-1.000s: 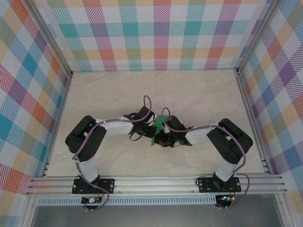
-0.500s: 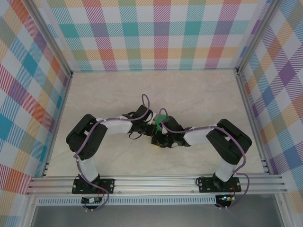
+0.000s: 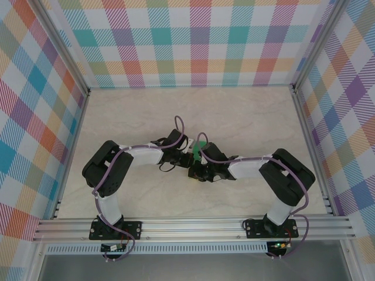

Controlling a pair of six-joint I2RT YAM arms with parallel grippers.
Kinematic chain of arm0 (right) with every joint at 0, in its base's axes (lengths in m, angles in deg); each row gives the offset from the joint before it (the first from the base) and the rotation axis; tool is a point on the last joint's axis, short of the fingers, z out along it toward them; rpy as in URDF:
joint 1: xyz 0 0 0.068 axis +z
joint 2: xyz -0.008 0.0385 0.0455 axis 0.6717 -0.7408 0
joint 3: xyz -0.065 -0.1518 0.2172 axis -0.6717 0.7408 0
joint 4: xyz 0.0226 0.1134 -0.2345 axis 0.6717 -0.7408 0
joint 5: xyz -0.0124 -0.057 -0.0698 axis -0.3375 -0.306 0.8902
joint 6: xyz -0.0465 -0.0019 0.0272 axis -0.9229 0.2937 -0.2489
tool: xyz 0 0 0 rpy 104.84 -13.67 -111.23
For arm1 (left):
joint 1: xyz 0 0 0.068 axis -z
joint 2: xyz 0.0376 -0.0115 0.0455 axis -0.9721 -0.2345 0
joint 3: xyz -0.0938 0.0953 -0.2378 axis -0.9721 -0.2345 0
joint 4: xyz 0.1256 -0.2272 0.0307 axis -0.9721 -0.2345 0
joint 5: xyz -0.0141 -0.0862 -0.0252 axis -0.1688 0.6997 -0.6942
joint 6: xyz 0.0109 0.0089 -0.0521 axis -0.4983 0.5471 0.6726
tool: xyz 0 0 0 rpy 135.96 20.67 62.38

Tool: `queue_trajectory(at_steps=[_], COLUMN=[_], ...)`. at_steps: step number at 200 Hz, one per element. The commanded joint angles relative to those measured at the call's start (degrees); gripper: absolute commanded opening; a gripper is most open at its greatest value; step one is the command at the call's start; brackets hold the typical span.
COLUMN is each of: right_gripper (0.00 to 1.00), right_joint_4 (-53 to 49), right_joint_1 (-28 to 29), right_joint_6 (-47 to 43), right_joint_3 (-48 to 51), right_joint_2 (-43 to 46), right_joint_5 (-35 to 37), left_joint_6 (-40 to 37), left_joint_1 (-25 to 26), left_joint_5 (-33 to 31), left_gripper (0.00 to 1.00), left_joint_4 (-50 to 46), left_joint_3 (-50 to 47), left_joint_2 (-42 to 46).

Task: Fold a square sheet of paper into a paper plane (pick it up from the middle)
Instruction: Third fold the triangle at the center of the table.

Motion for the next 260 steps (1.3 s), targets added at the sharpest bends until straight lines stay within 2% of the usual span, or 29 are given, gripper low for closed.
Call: queue_trajectory(at_steps=[1,78,130,157,204,230,260], right_gripper=[0.15,0.13,0.14,0.15,0.15,0.14,0.15], right_joint_4=[-2.1,2.33,-5.77,-7.42,0.26,-0.17,-1.8], right_joint_1=[0.36,0.32,0.28,-1.86,-5.63,-5.79,-6.03], right_joint_6=[-1.06,1.02,-1.66,-3.17,-3.21,-2.06,-2.59], right_joint_3=[-1.22,-2.46,-4.1,-3.67,-3.51,-2.74,-2.33], right_joint_2=[2.12,-7.66,-1.16,1.59,-4.13,-6.78,-5.43], right_joint_5=[1.87,0.95,3.85,4.29,-4.18,-2.76,-1.62], left_joint_6=[0.12,0.0,-0.11,-0.11,-0.02,-0.04,-0.11], left_joint_1=[-0.71,-0.71,-0.71,-0.72,-0.71,-0.71,-0.71], left_joint_5=[-3.84,-4.12,-4.47,-4.61,-4.69,-5.02,-5.3], left_gripper=[0.0,0.0,0.0,0.0,0.0,0.0,0.0], left_joint_4=[-4.85,-5.6,-6.21,-6.56,-7.07,-7.52,-7.79], left_joint_3=[-3.08,-2.52,-2.41,-2.2,-1.78,-1.69,-1.79], left_joint_2=[-5.06,-4.72,-4.59,-4.42,-4.16,-4.0,-3.74])
